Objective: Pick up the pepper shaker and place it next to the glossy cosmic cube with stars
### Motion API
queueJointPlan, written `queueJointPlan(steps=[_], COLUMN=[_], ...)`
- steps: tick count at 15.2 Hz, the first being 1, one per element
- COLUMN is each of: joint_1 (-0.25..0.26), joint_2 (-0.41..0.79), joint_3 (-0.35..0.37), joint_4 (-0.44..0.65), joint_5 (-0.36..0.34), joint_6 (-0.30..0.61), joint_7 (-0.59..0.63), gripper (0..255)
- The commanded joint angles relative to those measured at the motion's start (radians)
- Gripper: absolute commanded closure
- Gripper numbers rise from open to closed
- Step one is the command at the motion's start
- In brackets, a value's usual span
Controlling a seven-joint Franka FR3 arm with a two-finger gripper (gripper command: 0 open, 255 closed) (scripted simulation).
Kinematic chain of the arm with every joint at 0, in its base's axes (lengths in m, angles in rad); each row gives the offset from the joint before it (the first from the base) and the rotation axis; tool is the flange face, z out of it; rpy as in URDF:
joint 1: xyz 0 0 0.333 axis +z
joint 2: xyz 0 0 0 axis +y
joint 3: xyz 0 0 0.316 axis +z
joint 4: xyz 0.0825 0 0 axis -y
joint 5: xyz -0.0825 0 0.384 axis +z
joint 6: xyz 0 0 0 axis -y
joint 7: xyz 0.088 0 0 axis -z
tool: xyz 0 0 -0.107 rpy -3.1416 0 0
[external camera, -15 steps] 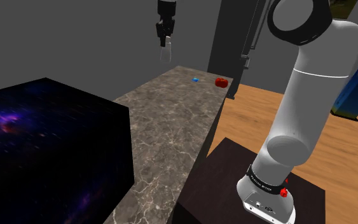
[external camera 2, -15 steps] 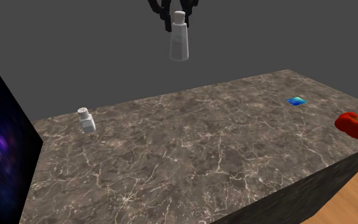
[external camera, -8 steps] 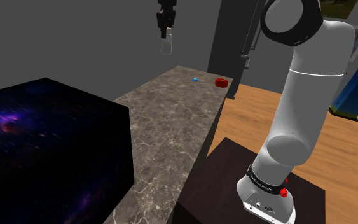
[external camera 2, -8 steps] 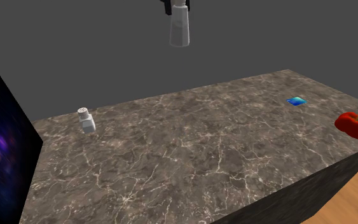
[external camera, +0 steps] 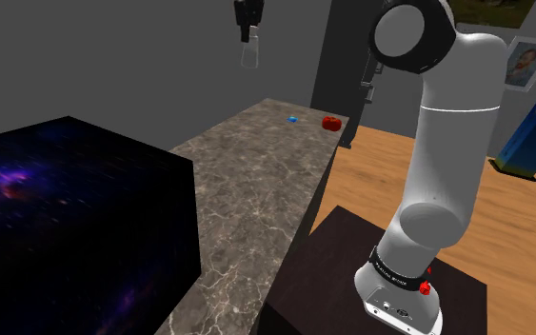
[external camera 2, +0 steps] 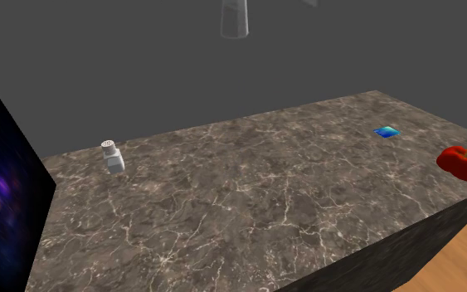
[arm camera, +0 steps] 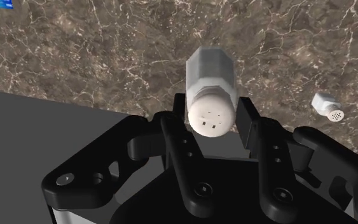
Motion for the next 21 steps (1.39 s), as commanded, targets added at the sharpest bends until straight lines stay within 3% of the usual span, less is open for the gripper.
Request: queueJointPlan(steps=[1, 5, 10, 21], joint_1=[0.014, 0.065, 0.12, 0.226], joint_2=[-0.038, -0.174, -0.3, -0.464], joint_3=[0.007, 0.038, 0.088, 0.228], joint_4=[-0.045, -0.231, -0.386, -0.559], joint_5=[-0.004, -0.016, -0.021, 0.005], joint_6=[0.005, 0.047, 0.065, 0.048], joint_7=[0.02, 0.103, 0.209, 0.457], gripper=[255, 255, 255, 255])
